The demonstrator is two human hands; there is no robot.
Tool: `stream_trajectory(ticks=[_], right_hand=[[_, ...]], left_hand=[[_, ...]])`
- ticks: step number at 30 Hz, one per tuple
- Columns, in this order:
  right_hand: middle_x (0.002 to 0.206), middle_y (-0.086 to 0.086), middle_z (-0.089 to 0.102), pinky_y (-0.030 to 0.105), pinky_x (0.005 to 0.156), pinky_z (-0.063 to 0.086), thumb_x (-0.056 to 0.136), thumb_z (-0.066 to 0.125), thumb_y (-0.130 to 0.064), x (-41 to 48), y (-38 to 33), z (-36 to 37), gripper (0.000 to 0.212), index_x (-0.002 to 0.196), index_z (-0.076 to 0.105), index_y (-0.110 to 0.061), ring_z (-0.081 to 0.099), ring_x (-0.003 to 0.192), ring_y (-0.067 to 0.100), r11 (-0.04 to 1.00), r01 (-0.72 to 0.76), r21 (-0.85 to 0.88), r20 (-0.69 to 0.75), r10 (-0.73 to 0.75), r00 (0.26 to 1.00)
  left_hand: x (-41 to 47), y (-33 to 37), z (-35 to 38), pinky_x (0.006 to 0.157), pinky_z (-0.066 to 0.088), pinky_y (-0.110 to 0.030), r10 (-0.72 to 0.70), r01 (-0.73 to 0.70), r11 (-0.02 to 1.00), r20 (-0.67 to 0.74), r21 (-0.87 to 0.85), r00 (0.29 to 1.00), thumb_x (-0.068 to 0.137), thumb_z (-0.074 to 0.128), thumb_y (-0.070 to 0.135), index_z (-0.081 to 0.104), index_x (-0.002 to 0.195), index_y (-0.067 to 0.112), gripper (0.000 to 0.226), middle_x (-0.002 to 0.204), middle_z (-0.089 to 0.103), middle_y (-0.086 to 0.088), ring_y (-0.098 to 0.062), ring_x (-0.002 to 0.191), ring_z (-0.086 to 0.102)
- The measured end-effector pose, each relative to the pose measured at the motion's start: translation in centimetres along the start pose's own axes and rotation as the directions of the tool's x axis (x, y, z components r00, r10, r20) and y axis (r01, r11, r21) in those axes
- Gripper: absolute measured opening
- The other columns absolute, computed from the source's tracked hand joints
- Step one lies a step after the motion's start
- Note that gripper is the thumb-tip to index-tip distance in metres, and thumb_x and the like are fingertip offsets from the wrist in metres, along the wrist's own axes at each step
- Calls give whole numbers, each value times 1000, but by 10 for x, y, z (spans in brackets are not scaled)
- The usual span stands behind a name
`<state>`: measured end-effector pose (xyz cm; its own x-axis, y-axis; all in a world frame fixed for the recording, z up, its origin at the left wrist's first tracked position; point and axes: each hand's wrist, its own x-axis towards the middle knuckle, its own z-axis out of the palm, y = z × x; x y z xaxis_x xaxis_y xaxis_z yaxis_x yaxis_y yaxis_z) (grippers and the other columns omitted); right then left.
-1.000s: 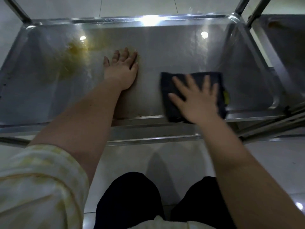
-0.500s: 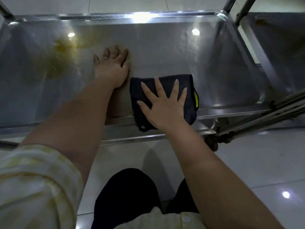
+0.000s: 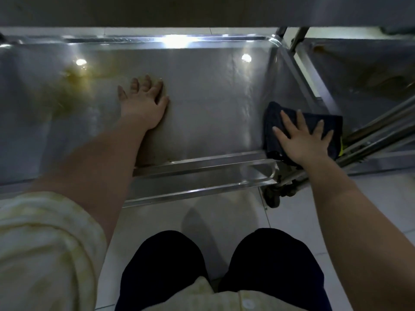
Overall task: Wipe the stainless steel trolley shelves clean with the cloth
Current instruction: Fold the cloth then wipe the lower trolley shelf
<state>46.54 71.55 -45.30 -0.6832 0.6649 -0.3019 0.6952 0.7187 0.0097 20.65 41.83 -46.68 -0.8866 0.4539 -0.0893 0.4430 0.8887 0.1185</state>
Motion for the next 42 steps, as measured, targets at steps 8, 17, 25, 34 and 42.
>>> stream_trajectory(ticks=[8,17,25,34,42], right_hand=[[162,-13,-15,63,115,-7,86,6,-81,2,4,-2,65,145,-11,-59,-11,146,45,1000,23,-9,17,-23,1000],[163,-11,-14,65,108,-19,91,12,-74,-49,-146,21,64,148,-6,-54,-24,141,49,932,361,33,-22,-360,933],[163,-15,-12,62,114,-10,92,15,-75,10,-10,-8,62,148,-5,-57,-16,146,41,995,45,85,7,-46,999],[163,-9,-13,67,111,-12,90,6,-75,27,-75,-4,65,149,-8,-52,-18,144,47,996,53,71,-38,-51,998],[165,-4,-5,68,106,-18,98,15,-64,-22,-289,12,60,153,-1,-45,-18,145,46,860,502,93,-48,-500,865]], left_hand=[[-15,58,12,116,-2,-59,244,-243,970,60,-17,968,100,24,56,14,155,37,59,165,8,1,-28,151,5],[-19,51,23,118,-3,-56,225,-225,974,1,-18,974,102,16,54,9,155,43,54,165,4,5,-24,151,4],[-17,52,23,118,-2,-55,220,-221,974,-22,-44,975,102,21,54,13,154,44,54,165,7,5,-23,151,7],[-5,37,11,119,-5,-51,216,-202,915,0,-349,976,106,27,36,20,153,42,49,165,2,4,-21,151,0],[-24,-32,-24,119,-6,-44,-59,31,894,-49,-448,997,105,32,25,24,155,30,50,165,5,-2,-24,151,-2]])
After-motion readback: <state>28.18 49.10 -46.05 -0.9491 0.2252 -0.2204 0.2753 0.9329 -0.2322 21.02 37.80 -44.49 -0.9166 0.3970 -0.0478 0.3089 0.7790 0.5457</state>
